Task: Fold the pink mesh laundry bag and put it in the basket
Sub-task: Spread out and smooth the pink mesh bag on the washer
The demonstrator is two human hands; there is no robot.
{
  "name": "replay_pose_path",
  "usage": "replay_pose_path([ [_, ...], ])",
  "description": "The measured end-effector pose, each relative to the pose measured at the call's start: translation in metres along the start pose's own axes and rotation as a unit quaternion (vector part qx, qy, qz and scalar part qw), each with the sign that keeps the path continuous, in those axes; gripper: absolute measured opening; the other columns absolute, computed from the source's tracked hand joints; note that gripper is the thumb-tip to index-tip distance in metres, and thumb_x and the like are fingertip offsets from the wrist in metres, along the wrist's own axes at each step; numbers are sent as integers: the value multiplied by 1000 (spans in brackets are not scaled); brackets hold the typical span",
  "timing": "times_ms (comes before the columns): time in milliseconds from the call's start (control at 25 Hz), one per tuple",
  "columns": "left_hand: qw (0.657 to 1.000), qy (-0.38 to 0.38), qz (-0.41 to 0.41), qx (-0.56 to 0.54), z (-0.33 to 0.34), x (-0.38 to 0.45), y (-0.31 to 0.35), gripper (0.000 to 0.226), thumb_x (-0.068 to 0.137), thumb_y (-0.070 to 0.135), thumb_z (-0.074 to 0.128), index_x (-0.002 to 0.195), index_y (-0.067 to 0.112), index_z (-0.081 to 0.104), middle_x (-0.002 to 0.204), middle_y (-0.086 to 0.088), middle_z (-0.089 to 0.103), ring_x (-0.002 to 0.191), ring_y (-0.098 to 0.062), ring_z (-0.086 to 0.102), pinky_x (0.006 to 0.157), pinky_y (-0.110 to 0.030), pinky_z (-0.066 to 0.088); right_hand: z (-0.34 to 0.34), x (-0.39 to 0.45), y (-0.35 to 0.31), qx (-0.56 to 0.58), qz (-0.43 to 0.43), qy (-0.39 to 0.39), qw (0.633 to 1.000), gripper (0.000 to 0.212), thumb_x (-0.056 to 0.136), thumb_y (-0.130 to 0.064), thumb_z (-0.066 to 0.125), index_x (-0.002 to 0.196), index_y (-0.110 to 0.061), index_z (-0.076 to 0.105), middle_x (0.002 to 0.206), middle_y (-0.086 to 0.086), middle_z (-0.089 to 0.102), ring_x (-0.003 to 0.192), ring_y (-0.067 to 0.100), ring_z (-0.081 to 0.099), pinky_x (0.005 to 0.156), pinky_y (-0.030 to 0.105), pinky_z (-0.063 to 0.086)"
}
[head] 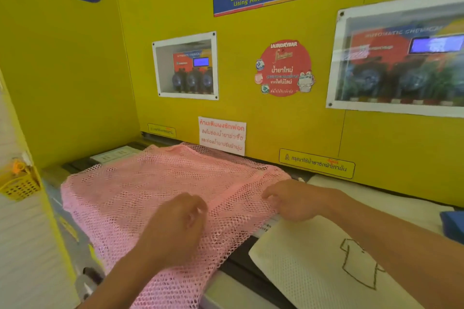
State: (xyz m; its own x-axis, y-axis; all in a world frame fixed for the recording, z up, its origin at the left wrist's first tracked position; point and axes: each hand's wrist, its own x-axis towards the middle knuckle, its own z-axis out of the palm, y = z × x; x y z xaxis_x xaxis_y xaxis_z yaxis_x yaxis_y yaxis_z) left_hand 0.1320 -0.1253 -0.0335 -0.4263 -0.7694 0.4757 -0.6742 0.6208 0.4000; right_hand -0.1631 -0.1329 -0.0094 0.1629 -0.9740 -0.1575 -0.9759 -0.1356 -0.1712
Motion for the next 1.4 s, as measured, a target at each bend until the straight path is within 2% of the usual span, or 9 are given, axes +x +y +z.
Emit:
replay_pose_path([
  [160, 953, -272, -73, 111, 15, -9, 39, 83, 71, 82, 42, 142, 41, 33, 133, 7, 37, 123, -21, 35, 106, -50, 32, -5, 1, -15, -55, 5, -53, 997, 56, 92, -9, 43, 148, -16, 43, 148, 7, 49, 133, 27, 46, 109, 41, 39],
  [320, 962, -241, -59, 116, 8, 0, 44, 43, 86, 40, 60, 127, 27, 52, 116, 3, 46, 111, -22, 48, 92, -42, 47, -1, 9, -13, -123, 8, 12, 992, 52, 84, -13, 60, 133, -28, 54, 129, -2, 59, 112, 21, 55, 92, 37, 50],
  [480, 974, -175, -58, 132, -1, -4, 40, 25, 80, 11, 59, 102, 22, 64, 87, 7, 48, 83, -16, 51, 59, -24, 37, 13, 13, -12, -200, -49, 131, 970, 8, 82, -24, 63, 88, -28, 60, 88, -6, 60, 82, 15, 54, 67, 31, 45],
  [720, 972, -115, -144, 149, -39, -11, 23, 25, 76, 15, 56, 98, 25, 60, 102, 4, 62, 91, -18, 57, 74, -34, 52, -7, 12, -10, -41, -59, 227, 971, 10, 97, -30, 43, 87, -31, 44, 79, -6, 58, 68, 13, 56, 57, 36, 47],
  [840, 961, -118, -175, 181, -40, -23, 19, 15, 77, 15, 51, 71, 26, 42, 80, 4, 51, 75, -16, 52, 55, -28, 36, -30, 4, -12, -22, -96, 200, 975, 9, 96, -24, 51, 89, -28, 54, 76, -8, 60, 63, 10, 58, 52, 30, 44],
  [1040, 957, -95, -213, 173, -48, -33, 26, 16, 80, 11, 44, 75, 26, 41, 76, 2, 50, 68, -18, 50, 55, -31, 35, -61, -12, -10, -84, -76, -5, 994, 30, 96, -6, 45, 68, -16, 50, 68, -4, 47, 62, 12, 42, 57, 30, 30],
  [1240, 975, 17, -204, 83, -75, -24, 37, 26, 84, -5, 39, 82, 15, 55, 79, -7, 61, 75, -25, 58, 61, -35, 42, -95, -22, -24, -32, -109, 84, 990, 39, 105, -14, 37, 74, -38, 40, 71, -24, 35, 64, -2, 47, 55, 7, 39],
  [1320, 980, 26, -198, 19, -87, -21, 32, 25, 89, -6, 37, 84, 8, 57, 78, -6, 59, 75, -23, 55, 62, -32, 40, -94, -15, -26, -27, -121, 88, 988, 36, 105, -14, 37, 80, -39, 45, 78, -27, 32, 65, -4, 38, 54, 1, 36],
  [1400, 978, -8, -198, -64, -98, -21, 22, 22, 96, 2, 36, 88, 5, 56, 82, -2, 57, 76, -17, 51, 66, -28, 37, -95, -3, -22, -47, -129, 88, 987, 25, 105, -14, 39, 108, -21, 63, 98, -22, 52, 68, -8, 33, 54, -4, 33],
])
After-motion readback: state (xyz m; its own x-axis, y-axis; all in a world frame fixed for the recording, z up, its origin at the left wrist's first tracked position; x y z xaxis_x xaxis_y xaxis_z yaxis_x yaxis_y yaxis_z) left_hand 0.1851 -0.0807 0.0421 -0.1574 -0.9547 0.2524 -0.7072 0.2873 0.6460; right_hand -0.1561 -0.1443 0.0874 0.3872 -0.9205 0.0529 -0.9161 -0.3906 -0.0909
